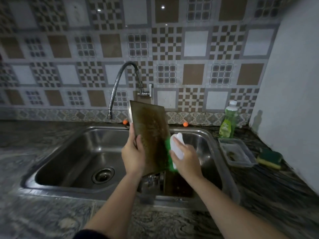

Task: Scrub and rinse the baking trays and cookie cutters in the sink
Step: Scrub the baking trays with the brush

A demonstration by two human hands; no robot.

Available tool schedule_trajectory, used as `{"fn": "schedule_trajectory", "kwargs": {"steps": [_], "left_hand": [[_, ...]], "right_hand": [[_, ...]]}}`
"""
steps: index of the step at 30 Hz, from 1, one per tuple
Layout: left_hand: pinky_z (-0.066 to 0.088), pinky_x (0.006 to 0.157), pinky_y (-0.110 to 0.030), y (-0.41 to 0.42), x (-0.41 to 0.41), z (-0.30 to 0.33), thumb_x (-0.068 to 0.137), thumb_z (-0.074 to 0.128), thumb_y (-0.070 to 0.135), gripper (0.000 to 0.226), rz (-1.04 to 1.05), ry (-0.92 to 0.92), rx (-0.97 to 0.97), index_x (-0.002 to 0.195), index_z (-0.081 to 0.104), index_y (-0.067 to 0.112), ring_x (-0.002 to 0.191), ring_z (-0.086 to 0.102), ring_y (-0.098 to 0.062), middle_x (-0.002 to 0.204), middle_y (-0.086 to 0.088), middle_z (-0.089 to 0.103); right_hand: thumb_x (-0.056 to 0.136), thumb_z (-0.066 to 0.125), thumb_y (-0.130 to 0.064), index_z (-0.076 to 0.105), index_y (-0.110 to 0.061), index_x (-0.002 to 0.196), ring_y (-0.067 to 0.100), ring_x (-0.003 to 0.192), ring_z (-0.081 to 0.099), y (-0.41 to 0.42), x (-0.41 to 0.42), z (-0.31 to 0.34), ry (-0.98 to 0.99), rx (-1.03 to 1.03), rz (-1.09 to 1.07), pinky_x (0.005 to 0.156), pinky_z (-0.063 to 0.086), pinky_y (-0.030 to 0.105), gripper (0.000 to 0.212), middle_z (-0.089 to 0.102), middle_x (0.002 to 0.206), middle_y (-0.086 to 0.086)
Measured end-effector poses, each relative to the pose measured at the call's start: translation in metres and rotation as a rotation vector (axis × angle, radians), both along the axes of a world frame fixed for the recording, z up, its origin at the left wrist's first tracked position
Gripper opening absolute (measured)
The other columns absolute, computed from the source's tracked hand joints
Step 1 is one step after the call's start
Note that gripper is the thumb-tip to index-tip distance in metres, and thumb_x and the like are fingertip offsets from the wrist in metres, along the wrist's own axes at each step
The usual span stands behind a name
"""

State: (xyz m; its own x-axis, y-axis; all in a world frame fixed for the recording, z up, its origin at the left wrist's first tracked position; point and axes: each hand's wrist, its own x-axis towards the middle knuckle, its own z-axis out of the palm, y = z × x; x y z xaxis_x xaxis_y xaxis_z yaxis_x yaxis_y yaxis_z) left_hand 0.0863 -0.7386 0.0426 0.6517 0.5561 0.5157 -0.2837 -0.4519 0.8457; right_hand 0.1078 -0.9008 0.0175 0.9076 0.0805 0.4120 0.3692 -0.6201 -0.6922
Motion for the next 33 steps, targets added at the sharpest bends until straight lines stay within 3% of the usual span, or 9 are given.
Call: {"fn": "schedule_trajectory", "kwargs": {"steps": [2, 6, 10, 13, 17, 21, 26, 30, 33], "left_hand": [[0.048, 0.059, -0.029, -0.003, -0.009, -0.001, 0.098, 0.048, 0.021, 0.053, 0.065, -0.005, 0.213, 0.146, 0.032, 0.039, 0.064, 0.061, -0.018, 0.077, 0.004, 0.065], [0.041, 0.035, -0.029, 0.005, -0.02, 0.0, 0.095, 0.051, 0.02, 0.06, 0.151, 0.036, 0.716, 0.147, 0.027, 0.04, 0.044, 0.052, -0.022, 0.069, 0.002, 0.054], [0.029, 0.029, -0.023, 0.026, -0.028, -0.004, 0.073, 0.079, 0.018, 0.088, 0.232, 0.066, 1.093, 0.144, 0.03, 0.038, 0.03, 0.044, -0.023, 0.066, 0.003, 0.047], [0.023, 0.031, -0.022, 0.043, -0.033, -0.007, 0.08, 0.069, 0.028, 0.076, 0.241, 0.081, 1.177, 0.145, 0.03, 0.038, 0.033, 0.05, -0.021, 0.068, 0.006, 0.055], [0.05, 0.063, -0.034, 0.074, -0.038, -0.005, 0.097, 0.022, 0.055, 0.048, 0.058, 0.323, 0.88, 0.145, 0.021, 0.05, 0.091, 0.067, -0.02, 0.114, 0.011, 0.064], [0.029, 0.113, -0.038, 0.137, -0.013, -0.018, 0.1, 0.024, 0.05, 0.051, -0.159, 0.539, 0.445, 0.149, 0.023, 0.037, 0.141, 0.03, -0.019, 0.153, -0.003, 0.033], [0.019, 0.116, -0.041, 0.224, 0.014, -0.038, 0.098, 0.025, 0.055, 0.056, -0.205, 0.71, 0.399, 0.15, 0.007, 0.044, 0.145, 0.02, -0.025, 0.158, -0.006, 0.02], [0.026, 0.111, -0.039, 0.275, 0.031, -0.05, 0.101, 0.031, 0.045, 0.053, -0.359, 0.668, 0.292, 0.148, 0.008, 0.048, 0.138, 0.034, -0.024, 0.153, -0.001, 0.033], [0.03, 0.108, -0.041, 0.301, 0.045, -0.065, 0.1, 0.03, 0.046, 0.054, -0.333, 0.657, 0.274, 0.148, 0.005, 0.048, 0.134, 0.039, -0.025, 0.152, -0.002, 0.034]], "right_hand": [[0.089, 0.058, -0.05, 0.036, -0.039, 0.145, 0.023, 0.119, 0.047, 0.008, 0.003, 0.036, 0.022, 0.13, -0.021, 0.086, 0.033, 0.02, 0.062, 0.045, 0.129, 0.008], [0.075, 0.059, -0.072, 0.025, -0.043, 0.148, 0.031, 0.134, 0.034, 0.031, 0.008, 0.104, 0.127, 0.352, -0.022, 0.096, 0.037, 0.034, 0.086, 0.025, 0.149, 0.007], [0.079, 0.064, -0.058, 0.034, -0.031, 0.145, 0.029, 0.112, 0.046, 0.046, 0.008, 0.128, 0.21, 0.438, -0.12, 0.082, 0.039, 0.031, 0.078, 0.033, 0.136, 0.011], [0.083, 0.066, -0.037, 0.052, -0.01, 0.128, 0.024, 0.094, 0.048, 0.057, 0.006, 0.117, 0.201, 0.533, -0.126, 0.08, 0.045, 0.036, 0.054, 0.05, 0.12, 0.014], [0.083, 0.067, -0.032, 0.052, -0.018, 0.133, 0.023, 0.117, 0.05, 0.078, 0.014, 0.096, 0.186, 0.609, -0.056, 0.094, 0.046, 0.038, 0.054, 0.049, 0.138, 0.007], [0.086, 0.065, -0.033, 0.042, -0.033, 0.142, 0.015, 0.127, 0.044, 0.106, 0.031, 0.083, 0.246, 0.658, 0.049, 0.094, 0.046, 0.03, 0.061, 0.039, 0.148, -0.003], [0.094, 0.059, -0.022, 0.043, -0.026, 0.144, 0.0, 0.092, 0.056, 0.156, 0.049, 0.07, 0.34, 0.748, 0.12, 0.048, 0.04, 0.001, 0.052, 0.052, 0.113, -0.006], [0.092, 0.062, -0.021, 0.048, -0.023, 0.14, 0.004, 0.093, 0.059, 0.197, 0.069, 0.055, 0.294, 0.767, 0.07, 0.049, 0.04, 0.0, 0.05, 0.06, 0.125, 0.004], [0.085, 0.07, -0.035, 0.049, -0.026, 0.14, -0.001, 0.087, 0.056, 0.22, 0.083, 0.041, 0.262, 0.674, 0.028, 0.054, 0.042, 0.004, 0.059, 0.057, 0.118, -0.009]]}}
